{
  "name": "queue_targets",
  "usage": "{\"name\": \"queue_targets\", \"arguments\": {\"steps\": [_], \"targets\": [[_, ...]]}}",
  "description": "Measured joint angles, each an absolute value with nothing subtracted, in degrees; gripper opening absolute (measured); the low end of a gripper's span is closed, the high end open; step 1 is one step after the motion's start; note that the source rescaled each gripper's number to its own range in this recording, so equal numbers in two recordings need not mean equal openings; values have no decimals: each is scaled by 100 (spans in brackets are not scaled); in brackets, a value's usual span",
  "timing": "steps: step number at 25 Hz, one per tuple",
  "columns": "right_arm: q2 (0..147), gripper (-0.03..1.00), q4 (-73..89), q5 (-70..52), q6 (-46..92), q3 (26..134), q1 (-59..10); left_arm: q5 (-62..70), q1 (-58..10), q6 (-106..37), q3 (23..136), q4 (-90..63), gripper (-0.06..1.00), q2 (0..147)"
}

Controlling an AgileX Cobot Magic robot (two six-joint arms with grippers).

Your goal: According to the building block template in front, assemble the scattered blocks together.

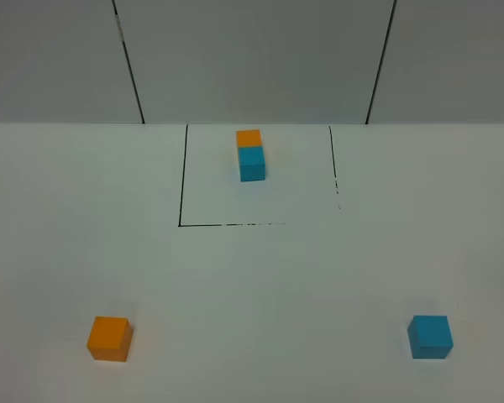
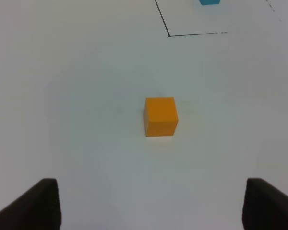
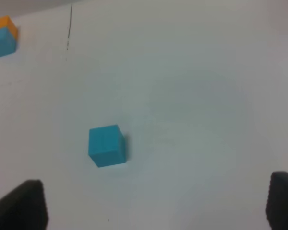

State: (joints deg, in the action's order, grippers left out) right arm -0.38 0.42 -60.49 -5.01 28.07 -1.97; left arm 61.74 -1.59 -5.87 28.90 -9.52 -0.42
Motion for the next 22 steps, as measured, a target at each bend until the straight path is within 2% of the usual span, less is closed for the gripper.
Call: {"name": "queue_targets", "arguments": {"steps": [22], "targets": [[-38,82,42,-6049,-501,2807,-197,6174,-159,-587,2890,-952,62,-42]]}}
